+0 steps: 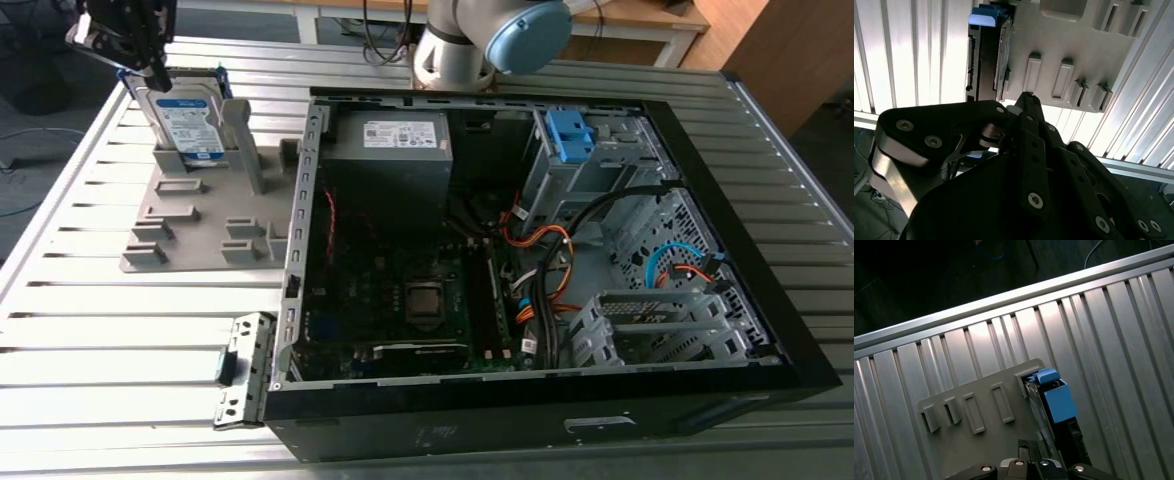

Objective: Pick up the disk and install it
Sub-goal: 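Pick up the disk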

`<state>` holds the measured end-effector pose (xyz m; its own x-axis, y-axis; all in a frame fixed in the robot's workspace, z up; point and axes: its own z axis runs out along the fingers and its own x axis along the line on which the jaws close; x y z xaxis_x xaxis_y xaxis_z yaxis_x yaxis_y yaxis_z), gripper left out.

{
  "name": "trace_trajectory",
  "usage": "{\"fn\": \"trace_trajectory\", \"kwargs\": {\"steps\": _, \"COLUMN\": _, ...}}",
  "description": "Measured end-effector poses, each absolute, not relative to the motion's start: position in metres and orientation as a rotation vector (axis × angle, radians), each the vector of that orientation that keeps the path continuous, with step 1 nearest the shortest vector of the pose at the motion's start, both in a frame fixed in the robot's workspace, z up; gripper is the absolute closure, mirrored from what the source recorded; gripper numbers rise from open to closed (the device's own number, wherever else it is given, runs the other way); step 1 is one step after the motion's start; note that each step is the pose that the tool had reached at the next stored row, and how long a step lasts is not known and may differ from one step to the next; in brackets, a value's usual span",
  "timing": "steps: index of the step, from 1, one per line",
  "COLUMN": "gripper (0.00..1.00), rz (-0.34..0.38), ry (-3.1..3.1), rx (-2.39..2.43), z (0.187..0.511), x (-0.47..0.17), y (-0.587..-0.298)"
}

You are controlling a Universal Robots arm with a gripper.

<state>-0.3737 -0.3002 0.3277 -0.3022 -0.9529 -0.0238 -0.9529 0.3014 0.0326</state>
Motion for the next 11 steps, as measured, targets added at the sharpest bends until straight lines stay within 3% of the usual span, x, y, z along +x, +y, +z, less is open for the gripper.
{"fn": "trace_trajectory", "kwargs": {"steps": 11, "gripper": 0.89, "rz": -0.059, "ry": -2.456, "rx": 1.952, "z": 0.3277, "x": -0.3737, "y": -0.3002}}
